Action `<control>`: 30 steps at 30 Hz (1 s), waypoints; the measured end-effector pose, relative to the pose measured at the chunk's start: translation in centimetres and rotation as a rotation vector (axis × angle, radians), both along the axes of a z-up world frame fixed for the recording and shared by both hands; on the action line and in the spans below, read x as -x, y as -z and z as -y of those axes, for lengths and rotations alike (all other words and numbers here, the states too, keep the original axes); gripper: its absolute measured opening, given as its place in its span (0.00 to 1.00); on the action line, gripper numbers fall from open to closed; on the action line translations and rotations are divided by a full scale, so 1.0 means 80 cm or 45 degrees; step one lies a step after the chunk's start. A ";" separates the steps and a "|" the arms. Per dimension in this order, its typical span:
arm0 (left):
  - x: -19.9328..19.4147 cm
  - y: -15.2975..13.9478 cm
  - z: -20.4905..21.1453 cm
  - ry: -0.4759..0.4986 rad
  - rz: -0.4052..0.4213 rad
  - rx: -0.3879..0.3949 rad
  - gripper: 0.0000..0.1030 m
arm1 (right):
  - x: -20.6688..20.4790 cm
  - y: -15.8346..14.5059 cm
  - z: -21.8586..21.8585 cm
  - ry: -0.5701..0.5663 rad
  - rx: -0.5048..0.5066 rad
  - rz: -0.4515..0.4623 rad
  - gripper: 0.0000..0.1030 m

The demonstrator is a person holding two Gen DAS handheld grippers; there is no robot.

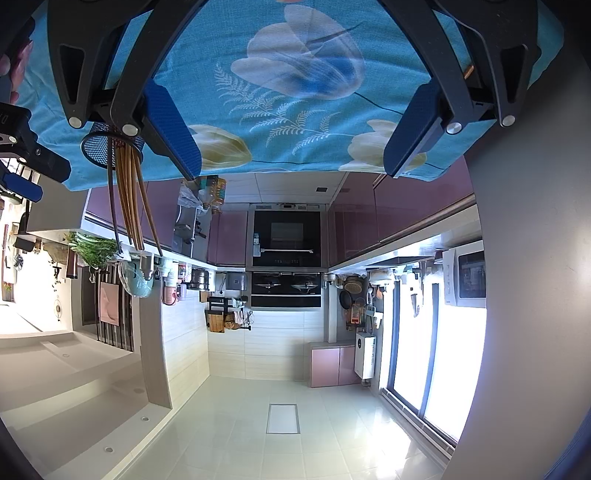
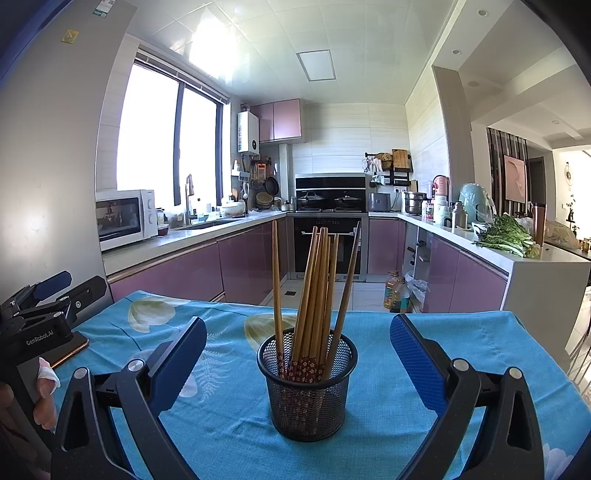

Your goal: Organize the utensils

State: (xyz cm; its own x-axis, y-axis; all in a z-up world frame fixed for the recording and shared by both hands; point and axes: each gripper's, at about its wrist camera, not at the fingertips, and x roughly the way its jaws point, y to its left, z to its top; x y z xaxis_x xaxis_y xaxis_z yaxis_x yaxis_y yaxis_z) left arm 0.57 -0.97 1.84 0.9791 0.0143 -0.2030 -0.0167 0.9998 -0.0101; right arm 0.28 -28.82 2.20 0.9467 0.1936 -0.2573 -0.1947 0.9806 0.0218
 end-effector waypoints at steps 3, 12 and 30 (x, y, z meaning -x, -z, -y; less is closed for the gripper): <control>0.000 0.000 0.000 0.000 0.000 0.000 0.94 | 0.000 0.000 -0.001 0.001 0.000 0.001 0.94; 0.000 0.000 0.000 0.000 -0.001 0.002 0.94 | 0.000 0.000 0.000 0.002 -0.003 0.001 0.94; -0.001 0.001 0.003 0.002 0.000 0.002 0.94 | 0.000 -0.001 -0.003 0.011 -0.009 0.004 0.94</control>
State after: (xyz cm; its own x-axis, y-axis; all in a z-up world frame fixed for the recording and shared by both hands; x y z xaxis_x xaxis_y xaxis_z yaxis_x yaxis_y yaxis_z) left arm 0.62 -1.25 1.78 0.9791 0.0127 -0.2031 -0.0154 0.9998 -0.0114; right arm 0.29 -28.57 2.31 0.9492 0.1875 -0.2529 -0.1866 0.9820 0.0281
